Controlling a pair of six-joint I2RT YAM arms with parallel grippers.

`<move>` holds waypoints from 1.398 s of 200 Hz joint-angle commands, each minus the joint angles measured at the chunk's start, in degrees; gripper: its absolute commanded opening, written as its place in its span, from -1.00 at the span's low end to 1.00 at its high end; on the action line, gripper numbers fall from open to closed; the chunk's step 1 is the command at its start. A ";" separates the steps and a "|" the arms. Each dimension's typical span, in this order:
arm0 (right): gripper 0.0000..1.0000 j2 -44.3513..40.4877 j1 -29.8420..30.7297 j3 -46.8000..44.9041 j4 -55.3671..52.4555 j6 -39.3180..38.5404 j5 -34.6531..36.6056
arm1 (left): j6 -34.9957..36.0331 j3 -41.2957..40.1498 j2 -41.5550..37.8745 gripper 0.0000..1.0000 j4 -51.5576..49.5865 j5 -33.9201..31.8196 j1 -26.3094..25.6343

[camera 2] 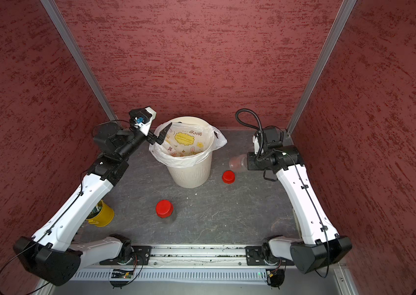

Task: Empty moldy tea leaves from jars
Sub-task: Place the jar at the center of the board.

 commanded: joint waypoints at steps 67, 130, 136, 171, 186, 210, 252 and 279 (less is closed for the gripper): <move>-1.00 7.40 -0.40 -2.58 0.64 2.85 6.76 | -2.63 3.04 0.17 1.00 -6.83 1.01 0.28; -1.00 10.55 -0.40 -9.09 4.31 3.96 7.29 | -3.04 3.79 0.25 0.99 -8.59 2.01 0.52; -1.00 10.98 -0.39 -9.23 4.57 3.90 7.09 | -3.13 3.71 0.23 0.99 -8.56 1.93 0.48; -1.00 13.29 -0.40 -9.57 5.13 3.86 8.39 | -3.24 4.00 0.46 0.99 -9.50 1.96 0.54; -1.00 14.33 -0.33 -9.20 5.13 3.86 8.89 | -3.11 4.05 0.41 0.99 -9.84 2.41 0.49; -1.00 16.30 -0.40 -8.25 4.69 3.82 10.22 | -3.02 4.06 0.46 1.00 -10.12 2.43 0.51; -1.00 19.15 -0.38 -7.14 4.25 3.52 11.24 | -3.06 4.05 0.47 0.99 -10.25 2.60 0.47; -1.00 20.13 -0.39 -6.94 4.25 3.35 11.67 | -3.05 3.97 0.56 1.00 -10.21 2.72 0.49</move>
